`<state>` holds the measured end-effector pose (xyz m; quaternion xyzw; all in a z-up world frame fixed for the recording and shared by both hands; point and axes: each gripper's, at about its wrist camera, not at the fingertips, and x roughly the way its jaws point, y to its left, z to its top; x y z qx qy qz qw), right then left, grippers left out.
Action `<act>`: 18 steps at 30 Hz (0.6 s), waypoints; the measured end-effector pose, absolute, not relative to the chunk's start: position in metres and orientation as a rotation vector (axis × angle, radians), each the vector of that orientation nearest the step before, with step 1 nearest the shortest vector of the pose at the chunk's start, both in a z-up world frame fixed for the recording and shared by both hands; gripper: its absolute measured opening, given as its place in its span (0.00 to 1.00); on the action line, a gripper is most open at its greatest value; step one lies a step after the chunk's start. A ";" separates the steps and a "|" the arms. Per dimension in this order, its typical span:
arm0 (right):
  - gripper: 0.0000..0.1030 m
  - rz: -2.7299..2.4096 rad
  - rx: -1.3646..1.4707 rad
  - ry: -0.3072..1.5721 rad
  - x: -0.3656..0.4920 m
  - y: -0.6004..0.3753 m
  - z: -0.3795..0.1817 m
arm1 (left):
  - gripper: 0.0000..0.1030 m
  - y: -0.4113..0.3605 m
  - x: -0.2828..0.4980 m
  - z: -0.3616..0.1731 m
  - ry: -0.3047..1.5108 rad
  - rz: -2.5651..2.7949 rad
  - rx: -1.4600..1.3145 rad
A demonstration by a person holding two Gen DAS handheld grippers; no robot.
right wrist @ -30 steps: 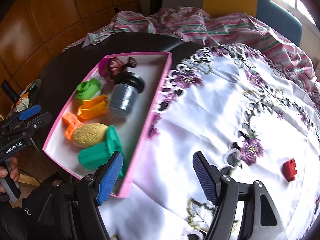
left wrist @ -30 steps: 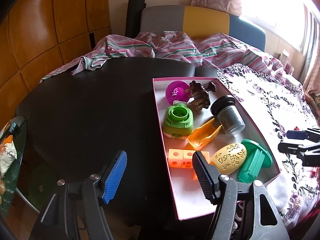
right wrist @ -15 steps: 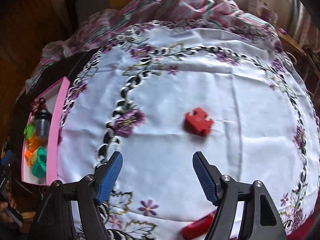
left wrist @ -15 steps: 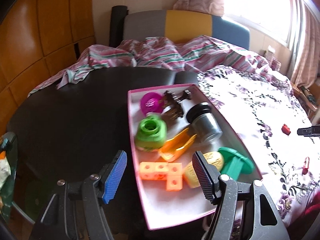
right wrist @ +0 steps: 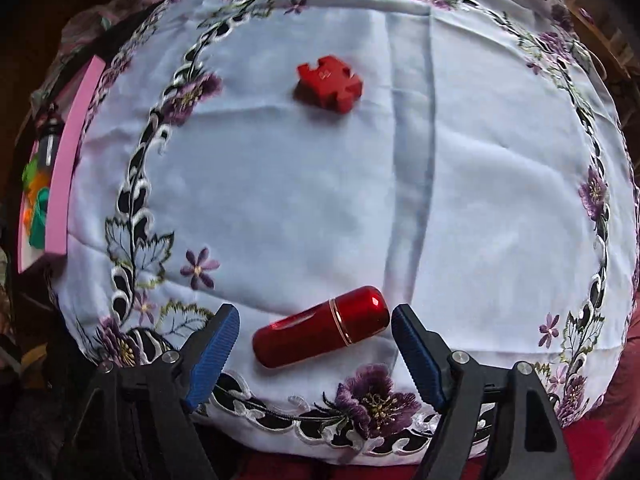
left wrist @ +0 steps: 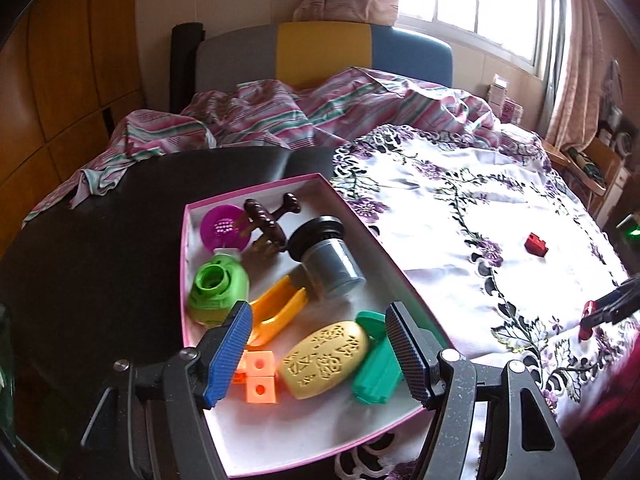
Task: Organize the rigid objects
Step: 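Move both tools back over the red puzzle piece and red cylinder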
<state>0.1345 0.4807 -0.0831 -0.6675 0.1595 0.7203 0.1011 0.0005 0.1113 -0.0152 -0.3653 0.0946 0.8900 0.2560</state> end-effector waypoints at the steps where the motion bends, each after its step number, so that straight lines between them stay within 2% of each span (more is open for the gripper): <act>1: 0.77 2.116 -2.006 0.440 0.133 0.476 -0.087 | 0.68 0.113 0.001 -0.015 0.260 2.412 -0.992; 4: 0.74 2.092 -2.054 0.345 0.127 0.464 -0.091 | 0.69 0.115 0.002 -0.016 0.262 2.410 -0.990; 11: 0.74 2.227 -1.895 0.445 0.101 0.457 -0.081 | 0.69 0.120 0.005 -0.014 0.265 2.385 -0.985; 15: 0.74 2.178 -1.819 0.354 0.093 0.465 -0.081 | 0.71 0.132 0.004 -0.010 0.274 2.353 -0.973; 18: 0.74 2.146 -1.743 0.408 0.095 0.478 -0.086 | 0.72 0.148 0.003 -0.007 0.277 2.317 -0.970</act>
